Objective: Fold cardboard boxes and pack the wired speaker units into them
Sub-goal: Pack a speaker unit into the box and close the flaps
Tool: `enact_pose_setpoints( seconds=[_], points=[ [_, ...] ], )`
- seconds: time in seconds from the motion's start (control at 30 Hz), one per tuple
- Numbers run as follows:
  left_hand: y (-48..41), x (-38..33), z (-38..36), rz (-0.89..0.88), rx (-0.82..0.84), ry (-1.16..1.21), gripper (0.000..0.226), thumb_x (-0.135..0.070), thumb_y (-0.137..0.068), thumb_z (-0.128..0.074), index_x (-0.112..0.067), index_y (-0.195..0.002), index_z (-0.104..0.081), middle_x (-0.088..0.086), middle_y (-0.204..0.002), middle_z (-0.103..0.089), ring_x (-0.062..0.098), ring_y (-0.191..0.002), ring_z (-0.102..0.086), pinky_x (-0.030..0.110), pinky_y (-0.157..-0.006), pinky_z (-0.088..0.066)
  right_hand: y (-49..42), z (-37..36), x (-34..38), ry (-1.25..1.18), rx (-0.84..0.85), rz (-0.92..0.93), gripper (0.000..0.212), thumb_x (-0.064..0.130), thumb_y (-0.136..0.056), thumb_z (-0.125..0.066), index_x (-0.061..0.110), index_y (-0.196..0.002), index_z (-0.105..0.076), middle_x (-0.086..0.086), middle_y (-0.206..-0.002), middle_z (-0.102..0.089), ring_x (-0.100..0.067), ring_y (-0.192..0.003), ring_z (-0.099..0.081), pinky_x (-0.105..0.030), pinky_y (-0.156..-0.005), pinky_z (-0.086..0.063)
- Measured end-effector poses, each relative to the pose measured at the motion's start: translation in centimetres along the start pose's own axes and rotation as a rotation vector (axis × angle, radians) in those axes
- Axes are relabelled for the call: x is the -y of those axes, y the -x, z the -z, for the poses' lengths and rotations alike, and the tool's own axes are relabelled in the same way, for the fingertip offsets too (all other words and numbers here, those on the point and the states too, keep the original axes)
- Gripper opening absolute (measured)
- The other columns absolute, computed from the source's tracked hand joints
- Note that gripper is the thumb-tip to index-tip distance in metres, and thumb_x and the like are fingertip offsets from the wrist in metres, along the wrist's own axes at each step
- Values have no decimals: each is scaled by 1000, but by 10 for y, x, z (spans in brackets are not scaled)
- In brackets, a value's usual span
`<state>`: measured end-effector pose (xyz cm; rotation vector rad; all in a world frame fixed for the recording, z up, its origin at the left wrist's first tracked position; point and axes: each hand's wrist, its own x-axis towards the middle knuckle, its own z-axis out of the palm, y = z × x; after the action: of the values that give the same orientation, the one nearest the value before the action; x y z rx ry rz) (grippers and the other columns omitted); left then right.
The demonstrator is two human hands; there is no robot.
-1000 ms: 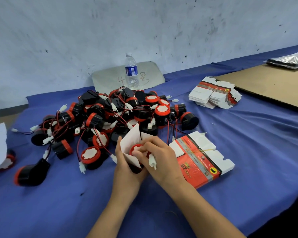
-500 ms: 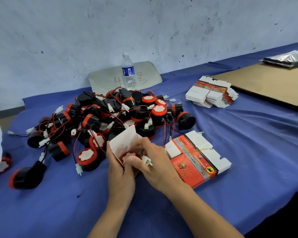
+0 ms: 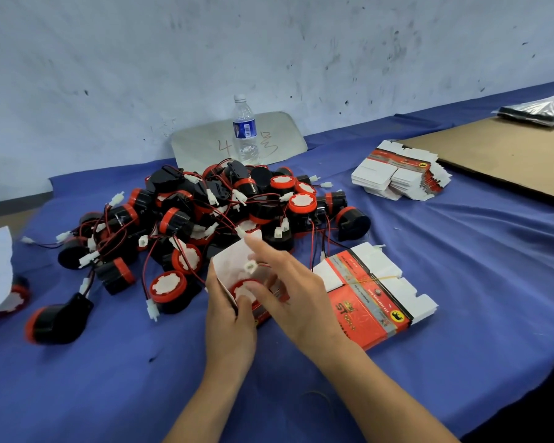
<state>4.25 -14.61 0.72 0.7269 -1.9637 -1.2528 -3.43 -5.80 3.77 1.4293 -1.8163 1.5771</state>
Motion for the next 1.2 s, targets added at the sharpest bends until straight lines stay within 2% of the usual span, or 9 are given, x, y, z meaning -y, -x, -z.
enact_pose_setpoints(
  seconds=[0.23,0.4,0.53,0.6,0.67,0.77,0.9,1.07,1.2],
  points=[
    [1,0,1,31,-7,-7,61,-11,-100,-41,-36,-150,-17,-8,-140,-47,9,-117,-51,13,-77,-42,-2,4,-4,23,-164,-27,27,1,-92,-59,8,-117,-65,-1,-96,-63,-3,-80,-57,-10,-71,-44],
    [2,-2,-1,50,-4,-23,62,-15,-100,-40,-41,-150,-12,-12,-144,-41,4,-116,-44,6,-72,-36,-7,7,-7,-78,-236,-187,21,13,-95,-52,11,-110,-67,7,-91,-63,-13,-75,-65,-20,-65,-50],
    [1,-1,-1,43,-7,-19,61,-13,-100,-40,-39,-149,-16,-9,-143,-43,8,-119,-47,8,-76,-37,-7,9,-5,10,-139,-159,18,6,-94,-56,9,-109,-66,-1,-94,-67,-5,-76,-57,-13,-65,-45],
    [1,-1,-1,35,1,-13,60,-13,-100,-40,-38,-149,-17,-10,-140,-47,6,-116,-51,8,-76,-40,-6,9,-4,84,-25,-114,18,8,-95,-55,8,-109,-67,-2,-99,-68,-8,-80,-59,-21,-68,-49],
    [1,0,-1,29,9,-11,60,-11,-100,-41,-37,-149,-17,-12,-136,-48,-8,-107,-52,2,-71,-42,-4,6,-2,173,103,-84,21,15,-97,-52,8,-110,-67,-3,-99,-68,-21,-81,-64,-37,-66,-52],
    [1,2,-1,45,11,15,64,-8,-100,-42,-38,-150,-14,-16,-132,-48,-23,-99,-49,-2,-68,-40,-2,2,-2,280,245,-79,24,18,-99,-49,12,-116,-64,-3,-108,-65,-27,-87,-64,-35,-65,-48],
    [1,2,-1,55,7,0,63,-10,-100,-42,-41,-148,-16,-17,-130,-49,-22,-98,-49,-1,-67,-41,-5,-1,-4,282,242,-192,31,20,-100,-47,16,-131,-49,-1,-109,-65,-26,-93,-62,-37,-73,-47],
    [2,1,-2,31,5,-22,61,-14,-100,-42,-40,-149,-16,-8,-138,-49,12,-118,-52,21,-86,-45,-7,1,-2,166,46,-310,13,19,-98,-53,7,-99,-50,-7,-84,-63,-29,-72,-61,-42,-61,-48],
    [2,1,-3,23,14,-40,61,-16,-100,-42,-42,-148,-15,-8,-139,-49,14,-120,-51,25,-88,-43,-7,-3,-5,322,92,-184,9,10,-93,-56,2,-90,-54,-11,-83,-60,-31,-65,-56,-40,-48,-45]
  ],
)
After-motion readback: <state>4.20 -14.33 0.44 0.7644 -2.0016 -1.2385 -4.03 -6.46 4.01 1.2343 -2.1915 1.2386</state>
